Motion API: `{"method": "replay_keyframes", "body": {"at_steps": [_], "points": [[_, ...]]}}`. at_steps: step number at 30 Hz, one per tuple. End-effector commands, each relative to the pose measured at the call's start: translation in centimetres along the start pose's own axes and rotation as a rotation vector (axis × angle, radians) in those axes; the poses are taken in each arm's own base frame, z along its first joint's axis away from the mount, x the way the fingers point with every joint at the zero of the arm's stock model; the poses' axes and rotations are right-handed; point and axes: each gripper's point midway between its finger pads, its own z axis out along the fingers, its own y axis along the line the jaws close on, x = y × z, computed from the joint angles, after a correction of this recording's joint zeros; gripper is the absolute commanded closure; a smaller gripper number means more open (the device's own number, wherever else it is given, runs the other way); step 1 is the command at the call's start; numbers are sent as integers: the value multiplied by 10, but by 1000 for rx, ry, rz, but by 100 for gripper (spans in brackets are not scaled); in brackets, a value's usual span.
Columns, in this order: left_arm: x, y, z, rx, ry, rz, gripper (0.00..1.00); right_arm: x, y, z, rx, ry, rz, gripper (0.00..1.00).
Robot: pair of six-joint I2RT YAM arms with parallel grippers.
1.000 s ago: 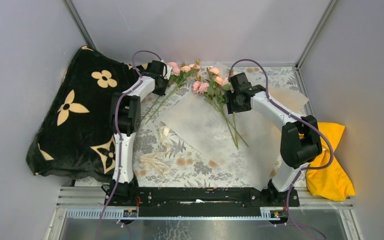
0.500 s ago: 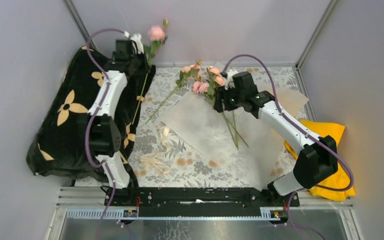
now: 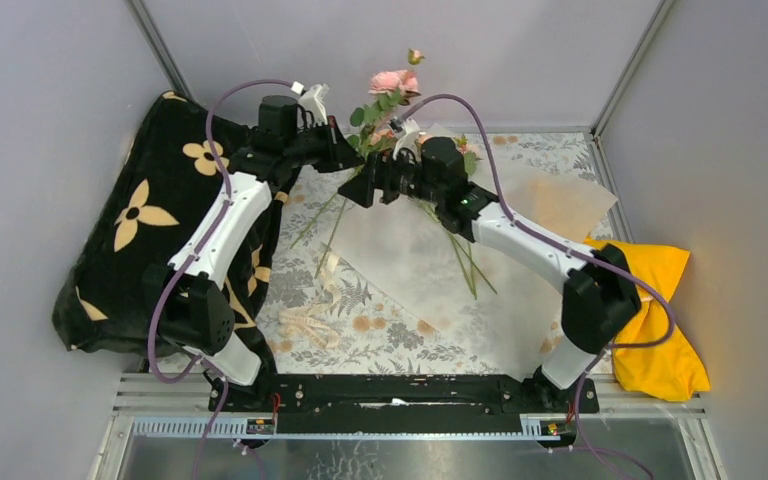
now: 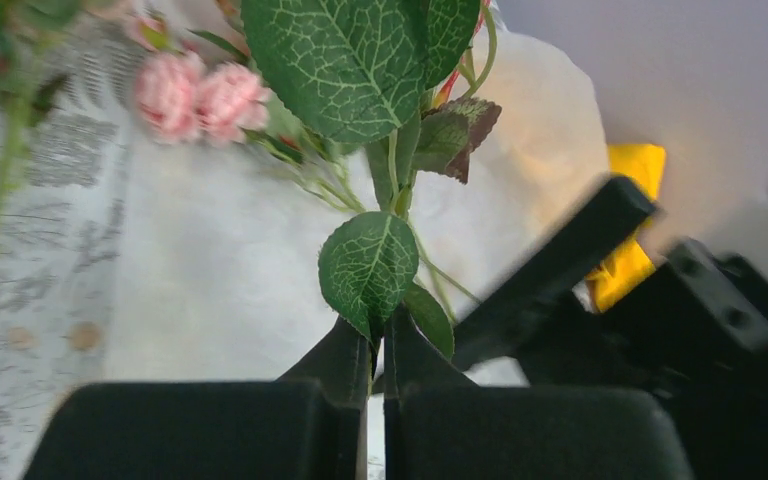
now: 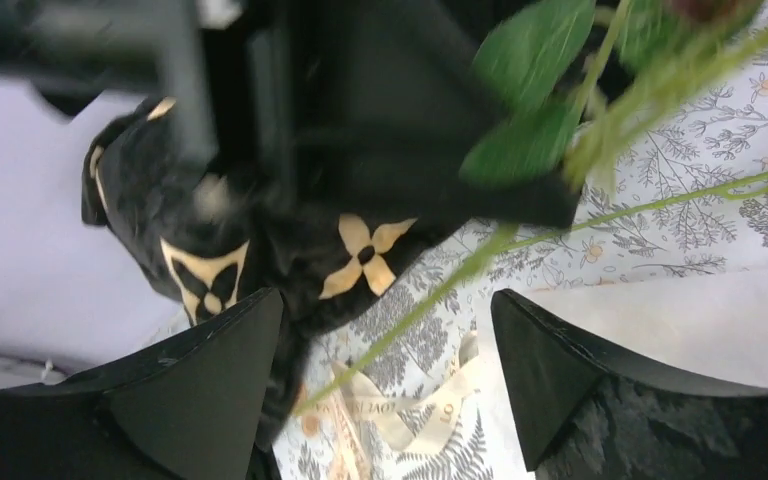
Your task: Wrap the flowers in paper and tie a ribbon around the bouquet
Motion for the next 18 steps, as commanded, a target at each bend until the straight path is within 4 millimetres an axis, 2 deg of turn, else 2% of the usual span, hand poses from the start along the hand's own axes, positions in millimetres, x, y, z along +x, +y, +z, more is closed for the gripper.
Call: {"method": "replay_keyframes", "body": {"at_steps": [1, 6, 8, 11, 12, 13, 14, 15, 16, 17, 18], "points": [[-17, -57, -16, 154, -81, 59, 100, -37, 10, 27, -22, -143, 80, 18], [0, -63, -19, 192, -35, -1, 100, -27, -7, 37, 37, -125, 130, 36], [4, -63, -22, 190, -31, 7, 100, -24, -11, 35, 59, -120, 128, 54], [8, -59, -22, 173, -23, 10, 100, -20, -16, 29, 96, -104, 108, 93], [10, -55, -21, 161, -22, 10, 100, -17, -19, 26, 116, -91, 98, 100], [10, -51, -19, 141, -26, 16, 100, -14, -23, 21, 137, -75, 85, 100], [9, -43, -18, 107, -30, 26, 95, -9, -31, 14, 170, -53, 73, 100], [9, -33, -16, 69, -31, 42, 64, -2, -41, 5, 205, -25, 66, 100], [9, -21, -15, 30, -33, 71, 45, 0, -55, -7, 245, -1, 62, 100], [8, -5, -13, -23, -38, 101, 33, 7, -71, -19, 292, 49, 57, 100], [9, 16, -9, -91, -38, 135, 27, 17, -89, -33, 356, 114, 54, 100]]}}
